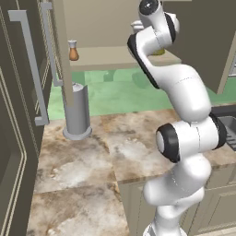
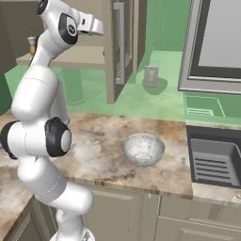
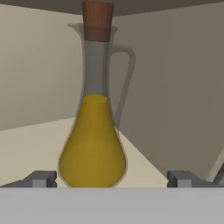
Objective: Retrieve the bottle and the shaker from the cabinet and place them next to the mixing bowl on the counter. Then add garlic from the fridge to the mixing bowl.
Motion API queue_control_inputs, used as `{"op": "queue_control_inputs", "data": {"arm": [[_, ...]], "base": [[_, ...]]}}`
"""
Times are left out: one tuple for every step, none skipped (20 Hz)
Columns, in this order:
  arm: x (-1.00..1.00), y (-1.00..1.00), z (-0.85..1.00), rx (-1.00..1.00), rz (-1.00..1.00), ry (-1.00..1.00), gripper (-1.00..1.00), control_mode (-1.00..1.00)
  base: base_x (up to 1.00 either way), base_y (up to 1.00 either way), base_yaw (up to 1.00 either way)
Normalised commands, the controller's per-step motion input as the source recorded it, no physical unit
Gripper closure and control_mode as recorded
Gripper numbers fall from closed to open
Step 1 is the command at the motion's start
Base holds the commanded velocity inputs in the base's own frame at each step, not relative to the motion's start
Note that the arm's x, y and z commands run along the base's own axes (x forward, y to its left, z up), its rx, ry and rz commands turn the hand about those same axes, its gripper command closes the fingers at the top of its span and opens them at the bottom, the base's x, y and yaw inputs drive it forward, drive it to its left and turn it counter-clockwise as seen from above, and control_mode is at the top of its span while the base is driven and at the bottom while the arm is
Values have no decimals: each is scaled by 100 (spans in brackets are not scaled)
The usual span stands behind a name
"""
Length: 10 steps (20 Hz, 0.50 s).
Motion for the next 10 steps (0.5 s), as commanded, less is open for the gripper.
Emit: {"op": "queue_control_inputs", "data": {"arm": [[29,0,22,-1,0,8,-100,-100],[29,0,18,0,0,7,-100,-100],[31,0,6,0,0,0,-100,-100],[36,0,0,0,0,0,-100,-100],[47,-1,0,0,0,0,-100,-100],[61,-2,0,-3,0,0,-100,-100],[61,0,0,-4,0,0,-100,-100],[66,0,0,-5,0,0,-100,-100],[66,0,0,-7,0,0,-100,-100],[65,0,-4,-7,0,0,-100,-100]], "base": [[0,0,0],[0,0,0],[0,0,0],[0,0,0],[0,0,0],[0,0,0],[0,0,0],[0,0,0],[0,0,0],[0,0,0]]}}
